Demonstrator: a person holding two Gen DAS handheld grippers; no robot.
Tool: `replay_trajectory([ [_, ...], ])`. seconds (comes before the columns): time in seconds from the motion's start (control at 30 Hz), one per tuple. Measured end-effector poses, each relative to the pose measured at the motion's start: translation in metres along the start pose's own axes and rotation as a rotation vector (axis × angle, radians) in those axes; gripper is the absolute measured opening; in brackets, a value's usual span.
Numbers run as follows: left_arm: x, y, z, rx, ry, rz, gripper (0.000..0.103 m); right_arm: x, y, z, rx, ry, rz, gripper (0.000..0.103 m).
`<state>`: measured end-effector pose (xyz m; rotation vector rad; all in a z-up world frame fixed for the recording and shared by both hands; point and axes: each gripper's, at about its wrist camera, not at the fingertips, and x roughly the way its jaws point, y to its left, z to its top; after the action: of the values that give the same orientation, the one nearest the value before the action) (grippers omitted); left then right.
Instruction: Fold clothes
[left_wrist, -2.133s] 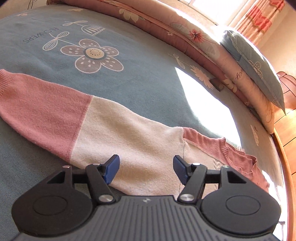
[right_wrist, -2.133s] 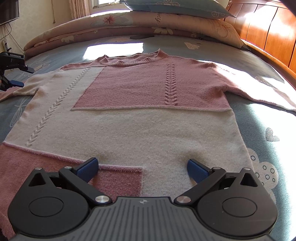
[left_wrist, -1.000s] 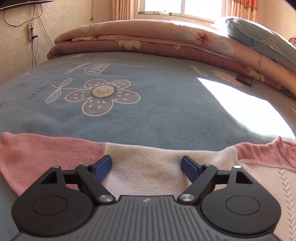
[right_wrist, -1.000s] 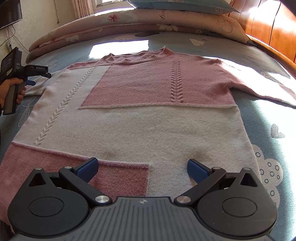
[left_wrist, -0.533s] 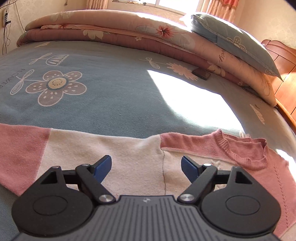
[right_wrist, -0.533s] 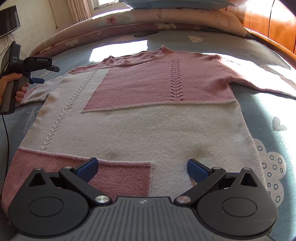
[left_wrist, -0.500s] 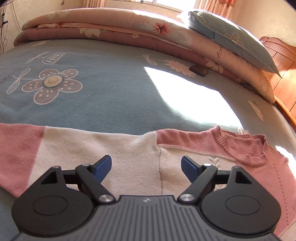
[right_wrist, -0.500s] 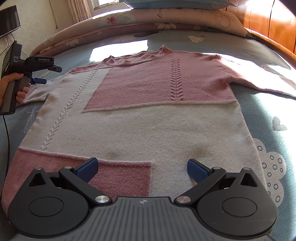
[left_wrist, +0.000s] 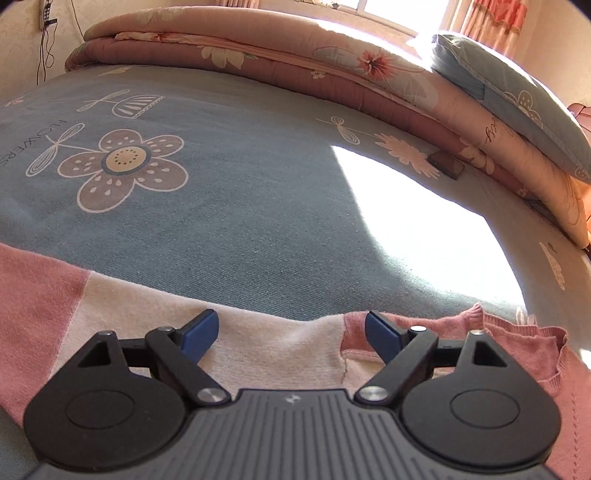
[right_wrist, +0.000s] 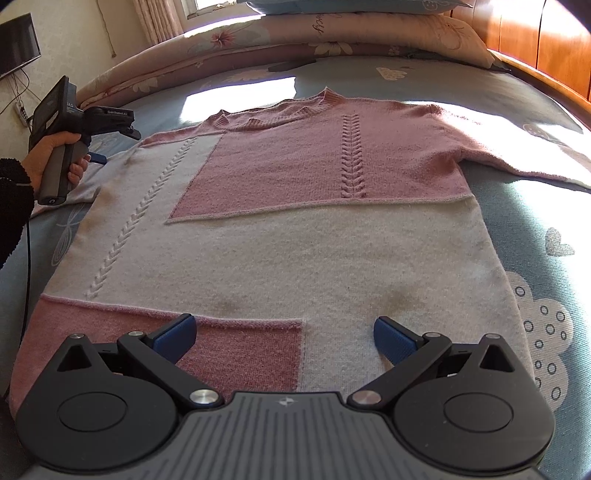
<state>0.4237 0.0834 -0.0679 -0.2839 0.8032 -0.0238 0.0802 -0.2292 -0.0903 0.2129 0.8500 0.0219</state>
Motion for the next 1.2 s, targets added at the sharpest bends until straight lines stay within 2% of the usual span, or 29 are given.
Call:
replay_trajectory([
  [0.07,-0.011,-0.007,-0.007,-0.006,0.017,-0.073,0.086,-0.001,0.0,0.0,0.004,0.001,0.003,0.103],
  [0.17,-0.015,-0.02,-0.017,0.03,0.05,-0.143,0.086,-0.002,-0.001,0.0,0.01,0.004,0.008,0.103],
  [0.27,0.0,-0.031,-0.02,0.085,0.057,-0.135,0.086,-0.003,-0.001,0.0,0.013,0.006,0.012,0.103],
  [0.37,0.022,-0.024,-0.014,0.039,0.051,-0.099,0.086,-0.002,-0.002,0.001,0.013,0.009,0.014,0.103],
  [0.43,0.032,-0.019,-0.006,0.0,0.021,-0.11,0.089,-0.001,-0.002,0.001,0.014,0.01,0.015,0.103],
  [0.6,0.03,-0.029,0.007,-0.036,0.031,-0.058,0.088,-0.001,-0.002,-0.001,0.008,0.01,0.015,0.103],
  [0.73,-0.002,-0.048,-0.002,0.011,-0.008,-0.12,0.089,-0.003,-0.002,-0.002,0.014,0.011,0.012,0.103],
  [0.87,-0.011,-0.067,-0.011,0.066,0.008,-0.197,0.089,-0.004,0.0,-0.003,0.005,0.015,0.008,0.103],
  [0.97,0.006,-0.075,-0.016,0.101,0.031,-0.161,0.089,-0.004,-0.001,-0.003,0.008,0.016,0.011,0.103],
  [1.07,0.033,-0.071,-0.018,0.086,0.069,-0.111,0.089,-0.002,-0.002,-0.003,0.012,0.018,0.013,0.103],
  [1.2,0.045,-0.072,-0.014,0.092,0.019,-0.11,0.092,-0.001,0.0,-0.003,-0.002,0.02,0.008,0.103],
])
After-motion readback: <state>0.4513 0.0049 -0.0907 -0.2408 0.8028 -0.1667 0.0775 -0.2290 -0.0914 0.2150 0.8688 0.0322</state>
